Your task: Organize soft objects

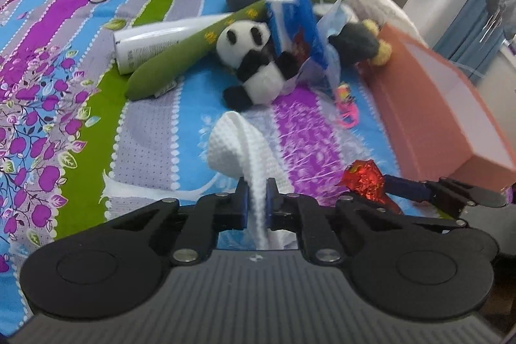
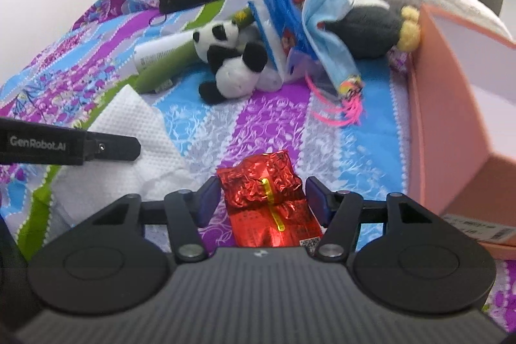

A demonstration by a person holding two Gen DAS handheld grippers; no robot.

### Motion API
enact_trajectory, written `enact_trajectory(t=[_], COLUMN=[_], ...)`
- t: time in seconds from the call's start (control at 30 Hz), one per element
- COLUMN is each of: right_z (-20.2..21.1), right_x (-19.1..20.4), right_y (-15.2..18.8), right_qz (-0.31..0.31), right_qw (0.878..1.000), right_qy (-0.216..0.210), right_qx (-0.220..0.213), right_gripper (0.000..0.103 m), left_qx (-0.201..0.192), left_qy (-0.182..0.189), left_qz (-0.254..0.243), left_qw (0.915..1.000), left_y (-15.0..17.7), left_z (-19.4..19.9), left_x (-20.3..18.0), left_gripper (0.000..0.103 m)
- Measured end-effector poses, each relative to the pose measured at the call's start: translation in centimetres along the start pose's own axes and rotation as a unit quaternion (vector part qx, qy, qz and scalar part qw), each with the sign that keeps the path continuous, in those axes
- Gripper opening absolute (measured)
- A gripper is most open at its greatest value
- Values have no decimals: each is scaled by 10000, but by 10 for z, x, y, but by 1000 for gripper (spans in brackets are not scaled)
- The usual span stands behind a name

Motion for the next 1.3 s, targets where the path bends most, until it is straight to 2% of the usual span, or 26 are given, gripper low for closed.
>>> enact_trajectory(t=[0.23, 0.47, 0.9, 1.1, 1.3], right_z=[39, 79, 153, 172, 166], right_x=[2, -1, -37, -73, -128], right_y=[-18, -44, -99, -120, -128], right_qz=[-156, -141, -299, -537, -1081], right_qw=[9993, 9971, 9815, 9752, 9741], right_qy=[51, 56, 440, 737, 894], right_qx=[-348, -746, -1840, -2017, -1773], right_gripper=[62, 62, 61, 59, 59], left_qx=[-245, -542, -1115, -1202, -921], left_qy=[183, 427, 889, 1208, 1488], left_qz=[-63, -137, -638, -764, -911], left_qw=[9995, 9975, 9877, 9824, 9803], left_y=[-18, -52, -121, -151, -175], left_z=[33, 64, 103, 101, 65], left_x=[-18, -37, -101, -139, -183], left_gripper=[12, 12, 12, 12, 12])
Point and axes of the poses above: each gripper's, at about its wrist camera, not at the fingertips, and z roughly against the way its jaws point, x to its left, y to its underside, the point moved 2 cm from there along -z, roughly the way its jaws point, and after that the axes turned 7 degrees about -z, right-handed, at the moved point
